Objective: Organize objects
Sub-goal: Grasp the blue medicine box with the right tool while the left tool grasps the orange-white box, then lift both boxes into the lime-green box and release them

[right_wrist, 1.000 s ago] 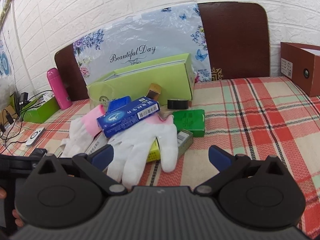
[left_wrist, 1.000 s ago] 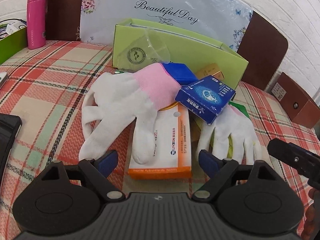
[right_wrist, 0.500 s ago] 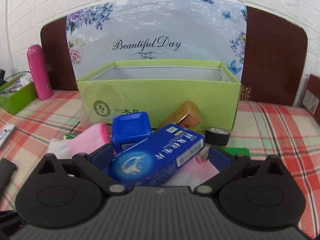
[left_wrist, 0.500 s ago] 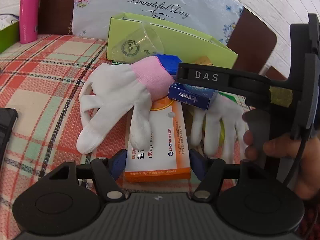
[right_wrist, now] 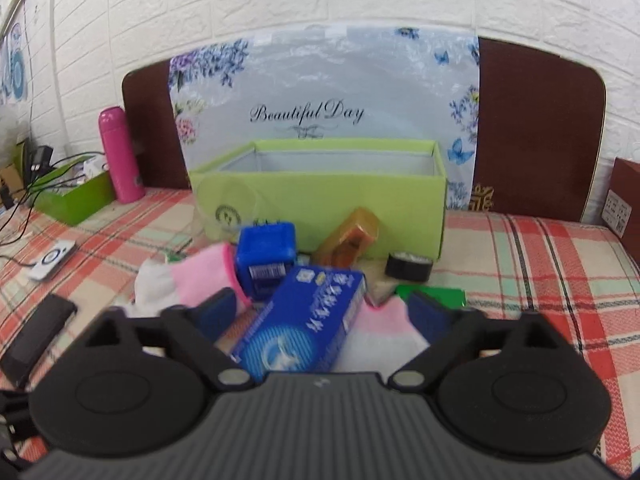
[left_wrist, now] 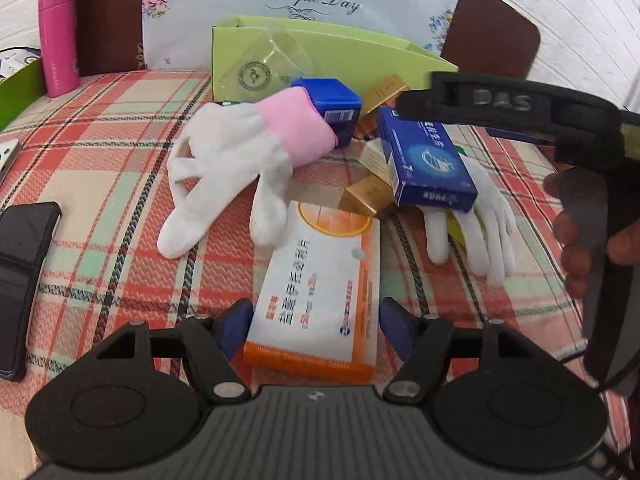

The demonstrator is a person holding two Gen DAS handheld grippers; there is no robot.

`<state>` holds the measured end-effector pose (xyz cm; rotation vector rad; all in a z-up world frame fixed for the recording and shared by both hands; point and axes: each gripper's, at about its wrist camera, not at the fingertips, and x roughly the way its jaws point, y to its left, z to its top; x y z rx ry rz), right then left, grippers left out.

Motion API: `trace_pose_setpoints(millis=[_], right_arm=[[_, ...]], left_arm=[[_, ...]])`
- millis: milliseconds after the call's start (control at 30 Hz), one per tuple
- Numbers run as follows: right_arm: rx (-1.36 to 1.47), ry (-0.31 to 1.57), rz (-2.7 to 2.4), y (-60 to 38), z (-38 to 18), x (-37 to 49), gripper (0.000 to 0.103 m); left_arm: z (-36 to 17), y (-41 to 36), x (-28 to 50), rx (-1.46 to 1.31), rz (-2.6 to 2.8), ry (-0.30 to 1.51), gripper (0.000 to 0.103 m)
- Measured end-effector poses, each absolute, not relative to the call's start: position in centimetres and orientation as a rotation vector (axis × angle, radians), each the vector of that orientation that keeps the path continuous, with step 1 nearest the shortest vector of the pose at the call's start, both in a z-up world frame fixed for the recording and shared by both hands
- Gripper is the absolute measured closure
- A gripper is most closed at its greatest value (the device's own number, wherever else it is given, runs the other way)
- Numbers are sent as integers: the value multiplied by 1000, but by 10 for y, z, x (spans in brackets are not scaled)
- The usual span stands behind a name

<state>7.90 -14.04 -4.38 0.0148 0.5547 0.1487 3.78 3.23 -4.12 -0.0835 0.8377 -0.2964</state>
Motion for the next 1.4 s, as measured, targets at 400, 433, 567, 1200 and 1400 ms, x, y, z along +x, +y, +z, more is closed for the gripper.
trace_pose_setpoints(millis=[400,433,567,1200,1400], right_arm=[[-150,507,282,-151,-56,36,46],[-141,520,301,-160,-56,27,46],[-103,597,268,-192,-66,-6,46],[-35,711,164,-218,-101,-30,31],[17,731,164,-224,-108,-26,47]], left_arm=[[-44,26,42,-57,-304,840,26],[-44,24,44,-49,-303,842,25],[-46,12,55,2,-307,836,24],[-47,-6,34,146,-358,857,24],[-49,-6,32,136,-348,842,25]])
